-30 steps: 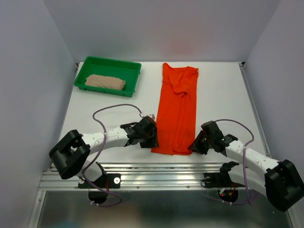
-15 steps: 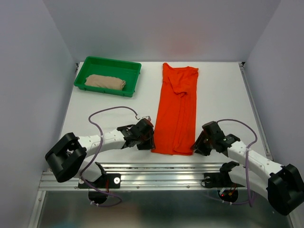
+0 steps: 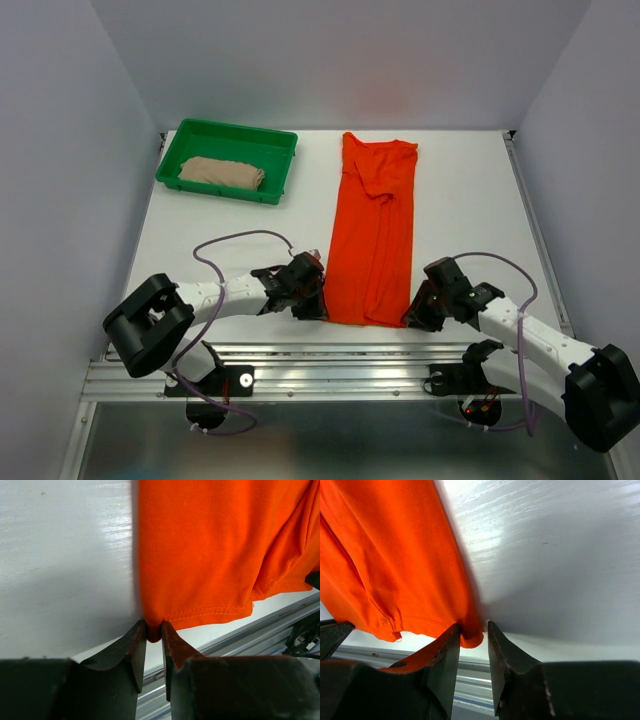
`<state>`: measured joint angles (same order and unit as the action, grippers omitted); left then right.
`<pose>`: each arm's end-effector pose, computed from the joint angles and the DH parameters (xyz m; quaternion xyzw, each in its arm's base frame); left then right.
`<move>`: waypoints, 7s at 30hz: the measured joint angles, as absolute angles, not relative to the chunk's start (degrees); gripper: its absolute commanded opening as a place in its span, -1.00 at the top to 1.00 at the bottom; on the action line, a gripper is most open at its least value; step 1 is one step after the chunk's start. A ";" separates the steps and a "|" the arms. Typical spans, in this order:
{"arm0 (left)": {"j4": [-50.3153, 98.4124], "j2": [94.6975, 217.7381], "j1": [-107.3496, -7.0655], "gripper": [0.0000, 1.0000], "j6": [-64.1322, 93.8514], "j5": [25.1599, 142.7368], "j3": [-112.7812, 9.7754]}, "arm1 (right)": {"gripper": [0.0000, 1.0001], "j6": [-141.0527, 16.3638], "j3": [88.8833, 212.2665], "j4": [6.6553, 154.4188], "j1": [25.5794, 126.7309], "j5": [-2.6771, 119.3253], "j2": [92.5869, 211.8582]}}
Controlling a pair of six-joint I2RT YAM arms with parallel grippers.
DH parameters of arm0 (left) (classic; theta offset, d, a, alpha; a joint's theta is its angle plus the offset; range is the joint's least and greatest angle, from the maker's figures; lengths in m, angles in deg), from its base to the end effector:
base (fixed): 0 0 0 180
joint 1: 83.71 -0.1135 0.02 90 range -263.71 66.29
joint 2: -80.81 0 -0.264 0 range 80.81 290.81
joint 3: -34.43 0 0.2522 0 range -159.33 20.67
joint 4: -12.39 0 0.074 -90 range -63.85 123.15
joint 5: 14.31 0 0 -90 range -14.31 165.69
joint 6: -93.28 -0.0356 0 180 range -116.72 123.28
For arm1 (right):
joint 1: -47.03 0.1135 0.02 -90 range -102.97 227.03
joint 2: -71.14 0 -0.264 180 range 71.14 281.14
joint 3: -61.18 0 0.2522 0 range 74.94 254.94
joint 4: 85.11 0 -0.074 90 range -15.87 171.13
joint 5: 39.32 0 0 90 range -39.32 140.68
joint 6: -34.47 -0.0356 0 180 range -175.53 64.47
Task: Roll the t-shirts
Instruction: Roll the T-shirt to the center of the board.
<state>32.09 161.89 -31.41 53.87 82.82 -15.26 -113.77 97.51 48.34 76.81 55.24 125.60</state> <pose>0.1573 -0.2108 0.1579 0.0348 0.9407 -0.2965 0.1613 0.1314 0.0785 0.1509 0.2312 0.9471 0.1801 0.1305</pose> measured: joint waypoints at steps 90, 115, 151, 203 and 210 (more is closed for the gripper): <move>40.22 176.27 -41.05 0.12 44.12 72.94 -41.00 | -0.17 -106.51 124.52 46.41 77.86 24.33 144.20; 34.56 180.21 -38.10 1.00 39.07 77.42 -41.27 | 0.99 -102.71 121.59 51.16 78.25 31.85 153.12; 37.49 169.26 -40.59 1.00 39.42 72.31 -41.72 | 0.59 -93.46 122.03 49.65 78.23 31.44 146.30; 47.67 150.31 -55.63 1.00 38.28 70.96 -33.33 | 0.31 -85.38 132.13 47.66 96.22 21.97 161.23; 43.06 153.58 -50.69 0.65 38.52 75.37 -32.39 | 0.30 -90.23 126.12 49.01 91.47 24.42 153.77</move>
<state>43.06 153.58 -50.69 38.52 75.37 -32.39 -90.23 126.12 49.01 91.47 24.42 153.77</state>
